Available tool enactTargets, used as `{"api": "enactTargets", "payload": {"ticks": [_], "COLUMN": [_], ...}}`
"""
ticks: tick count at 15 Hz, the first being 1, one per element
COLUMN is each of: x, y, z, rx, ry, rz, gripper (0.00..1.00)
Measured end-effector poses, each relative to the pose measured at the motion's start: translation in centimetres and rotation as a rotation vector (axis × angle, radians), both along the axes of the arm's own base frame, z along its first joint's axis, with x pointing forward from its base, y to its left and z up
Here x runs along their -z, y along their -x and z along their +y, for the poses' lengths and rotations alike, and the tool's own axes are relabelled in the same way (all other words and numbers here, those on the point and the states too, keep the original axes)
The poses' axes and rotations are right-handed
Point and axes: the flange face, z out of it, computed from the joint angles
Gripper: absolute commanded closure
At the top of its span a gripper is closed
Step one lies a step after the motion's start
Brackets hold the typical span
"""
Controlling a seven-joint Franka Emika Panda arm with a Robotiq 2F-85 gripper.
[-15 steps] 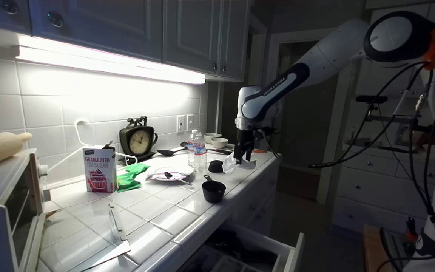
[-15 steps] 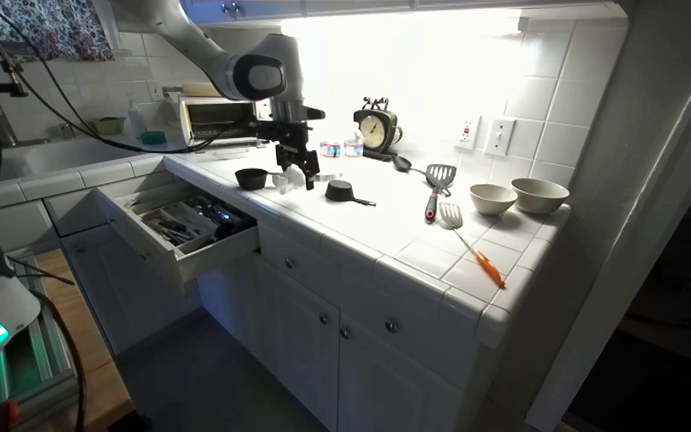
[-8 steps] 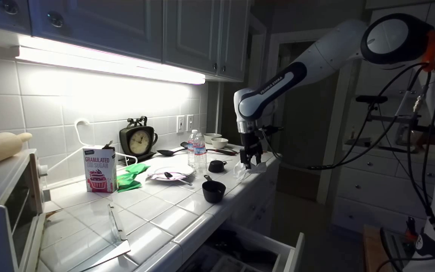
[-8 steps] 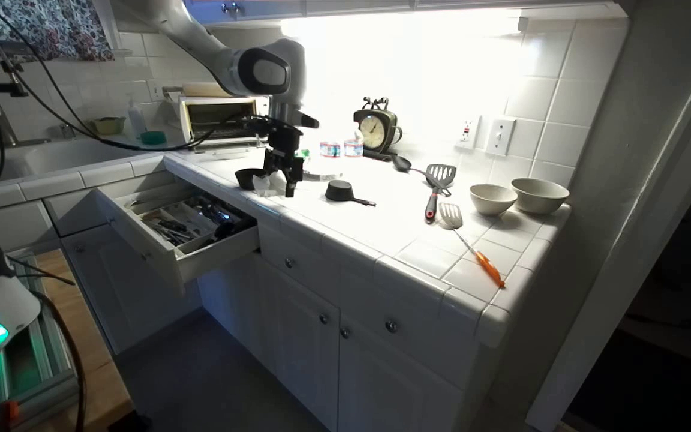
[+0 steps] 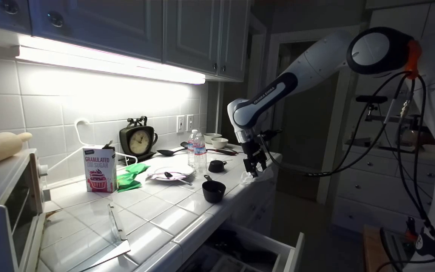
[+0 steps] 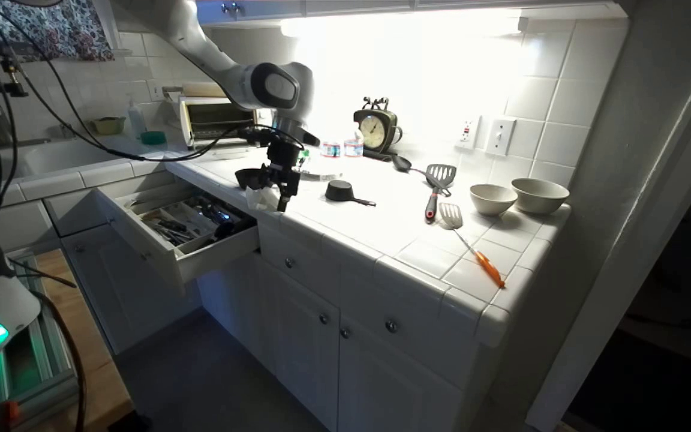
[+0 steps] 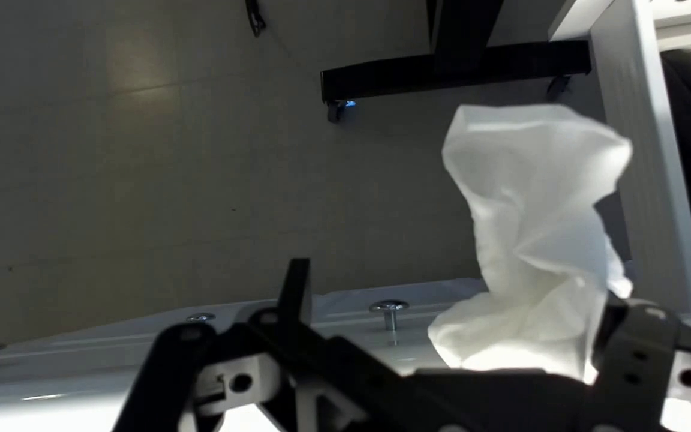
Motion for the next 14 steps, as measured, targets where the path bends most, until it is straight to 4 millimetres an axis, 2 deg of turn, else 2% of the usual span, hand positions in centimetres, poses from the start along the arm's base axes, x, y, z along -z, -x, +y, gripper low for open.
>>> {"api": "enactTargets", "payload": {"ticks": [8, 14], "x": [2.7, 2.1], "y": [-2.5, -3.9], "z": [-2.3, -2.5], "rx": [0.107, 0.188], "ry": [0.093, 0.132], "rz": [-0.007, -0.041], "gripper": [0.0, 0.0]}}
